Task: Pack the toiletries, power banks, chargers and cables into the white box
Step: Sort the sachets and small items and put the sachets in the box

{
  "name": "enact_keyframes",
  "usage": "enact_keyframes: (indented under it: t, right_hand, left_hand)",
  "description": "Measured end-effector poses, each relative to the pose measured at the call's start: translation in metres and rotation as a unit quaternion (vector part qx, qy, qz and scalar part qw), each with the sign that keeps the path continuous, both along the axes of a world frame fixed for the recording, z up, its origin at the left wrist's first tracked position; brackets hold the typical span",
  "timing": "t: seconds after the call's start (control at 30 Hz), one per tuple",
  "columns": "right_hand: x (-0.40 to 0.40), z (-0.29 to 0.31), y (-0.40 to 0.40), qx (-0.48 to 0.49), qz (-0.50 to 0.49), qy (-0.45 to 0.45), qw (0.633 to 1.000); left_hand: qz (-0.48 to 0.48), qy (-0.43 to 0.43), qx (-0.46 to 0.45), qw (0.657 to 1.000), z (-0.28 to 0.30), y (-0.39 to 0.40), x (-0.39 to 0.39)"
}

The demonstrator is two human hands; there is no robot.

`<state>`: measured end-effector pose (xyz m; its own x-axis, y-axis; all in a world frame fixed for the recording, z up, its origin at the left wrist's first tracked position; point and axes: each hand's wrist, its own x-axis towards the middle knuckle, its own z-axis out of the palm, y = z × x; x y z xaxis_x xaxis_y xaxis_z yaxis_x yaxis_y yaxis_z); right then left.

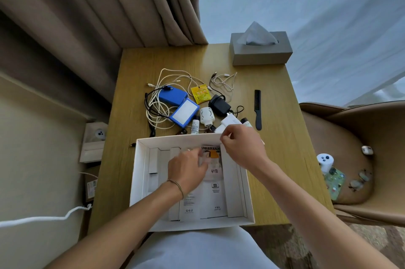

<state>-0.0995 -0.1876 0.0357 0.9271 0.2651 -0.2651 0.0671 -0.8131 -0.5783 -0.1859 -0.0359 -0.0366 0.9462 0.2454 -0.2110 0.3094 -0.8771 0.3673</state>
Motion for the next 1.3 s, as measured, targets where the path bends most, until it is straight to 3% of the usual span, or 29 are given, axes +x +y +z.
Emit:
enact_keyframes:
  t: [0.23, 0.33, 0.97, 1.3]
  right_hand:
    - [0.031, 0.015, 0.023, 0.040, -0.003, -0.032, 0.999]
    - [0.045, 0.020, 0.037, 0.038, -0.002, -0.046, 0.998]
    - [0.172, -0.064, 0.117, -0.075, 0.080, -0.031, 0.994]
    - [0.204, -0.116, 0.138, -0.220, 0.225, -0.093, 0.945]
  left_hand:
    - [-0.062, -0.172, 0.025, 0.983, 0.076, 0.016, 0.012]
    - [-0.051, -0.205, 0.024, 0.977, 0.094, 0.029, 0.032]
    - [-0.102, -0.041, -0.007, 0.994, 0.041, 0.121, 0.110]
    - [-0.160, -0.038, 0.007, 0.986, 0.023, 0.140, 0.122]
